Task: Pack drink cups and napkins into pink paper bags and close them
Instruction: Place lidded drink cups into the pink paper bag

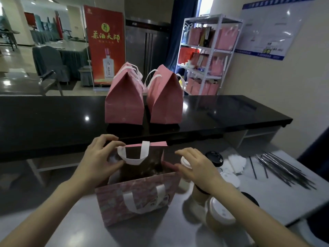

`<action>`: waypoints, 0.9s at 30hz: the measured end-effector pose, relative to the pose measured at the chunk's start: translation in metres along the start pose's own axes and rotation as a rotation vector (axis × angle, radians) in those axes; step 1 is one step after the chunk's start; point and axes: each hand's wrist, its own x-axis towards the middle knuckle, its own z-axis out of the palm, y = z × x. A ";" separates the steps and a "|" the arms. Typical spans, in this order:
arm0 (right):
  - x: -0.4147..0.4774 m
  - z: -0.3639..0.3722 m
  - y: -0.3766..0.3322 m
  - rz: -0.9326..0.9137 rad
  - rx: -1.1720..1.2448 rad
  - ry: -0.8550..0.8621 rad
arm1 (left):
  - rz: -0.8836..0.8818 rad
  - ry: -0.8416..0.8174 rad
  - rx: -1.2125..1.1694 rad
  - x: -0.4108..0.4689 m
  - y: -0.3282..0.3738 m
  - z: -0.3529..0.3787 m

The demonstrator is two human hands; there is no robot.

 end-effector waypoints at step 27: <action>-0.123 -0.008 0.093 -0.048 -0.367 -0.817 | -0.083 -0.200 0.367 -0.076 0.094 0.027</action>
